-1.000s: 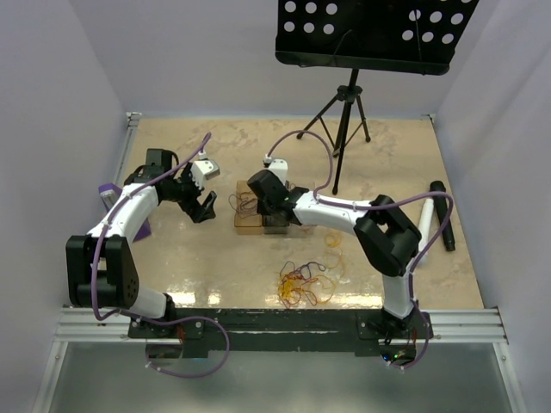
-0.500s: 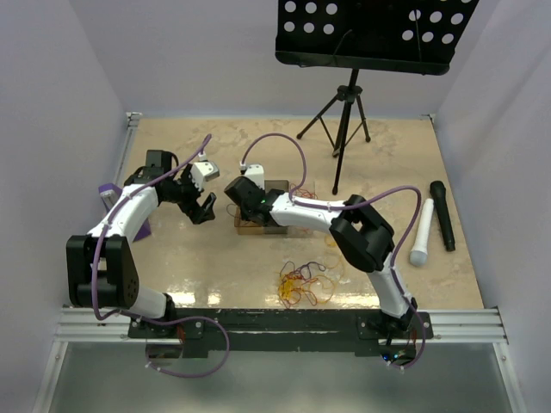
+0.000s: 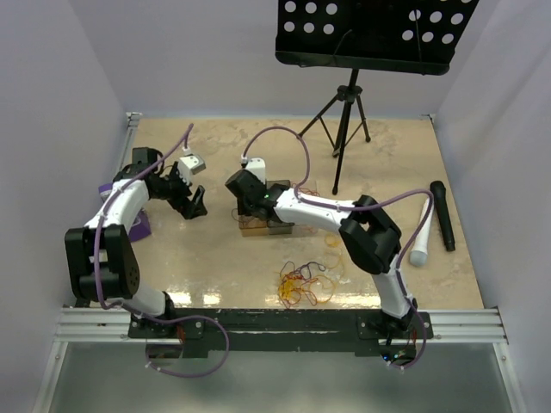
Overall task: Untangle the cables
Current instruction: Place the cable in the bin.
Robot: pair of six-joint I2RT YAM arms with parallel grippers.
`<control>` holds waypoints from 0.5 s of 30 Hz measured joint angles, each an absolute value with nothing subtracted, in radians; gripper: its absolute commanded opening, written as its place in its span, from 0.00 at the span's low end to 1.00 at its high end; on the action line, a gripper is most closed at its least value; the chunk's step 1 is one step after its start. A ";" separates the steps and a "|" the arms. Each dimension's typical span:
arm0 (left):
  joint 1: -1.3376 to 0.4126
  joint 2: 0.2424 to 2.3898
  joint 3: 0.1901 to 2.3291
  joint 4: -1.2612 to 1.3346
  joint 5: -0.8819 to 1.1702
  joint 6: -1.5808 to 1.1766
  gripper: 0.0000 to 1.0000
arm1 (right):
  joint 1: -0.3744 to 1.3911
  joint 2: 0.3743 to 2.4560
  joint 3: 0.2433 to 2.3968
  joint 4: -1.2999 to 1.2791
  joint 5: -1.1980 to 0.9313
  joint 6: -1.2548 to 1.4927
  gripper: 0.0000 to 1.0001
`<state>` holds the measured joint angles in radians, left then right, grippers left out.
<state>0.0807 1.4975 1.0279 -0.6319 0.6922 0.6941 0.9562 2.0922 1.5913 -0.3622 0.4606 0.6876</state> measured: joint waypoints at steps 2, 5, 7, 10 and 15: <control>0.113 1.533 1.056 -0.640 0.714 0.691 1.00 | 0.955 2.061 1.597 -0.370 0.454 0.688 0.45; 0.144 1.555 1.070 -0.640 0.723 0.691 1.00 | 0.955 2.011 1.600 -0.376 0.454 0.688 0.45; 0.146 1.555 1.070 -0.646 0.727 0.691 1.00 | 0.955 1.982 1.600 -0.381 0.455 0.690 0.45; 0.144 1.555 1.070 -0.652 0.731 0.691 1.00 | 0.955 1.954 1.600 -0.382 0.457 0.692 0.42; 0.144 1.555 1.070 -0.654 0.738 0.691 1.00 | 0.964 1.951 1.599 -0.372 0.435 0.690 0.25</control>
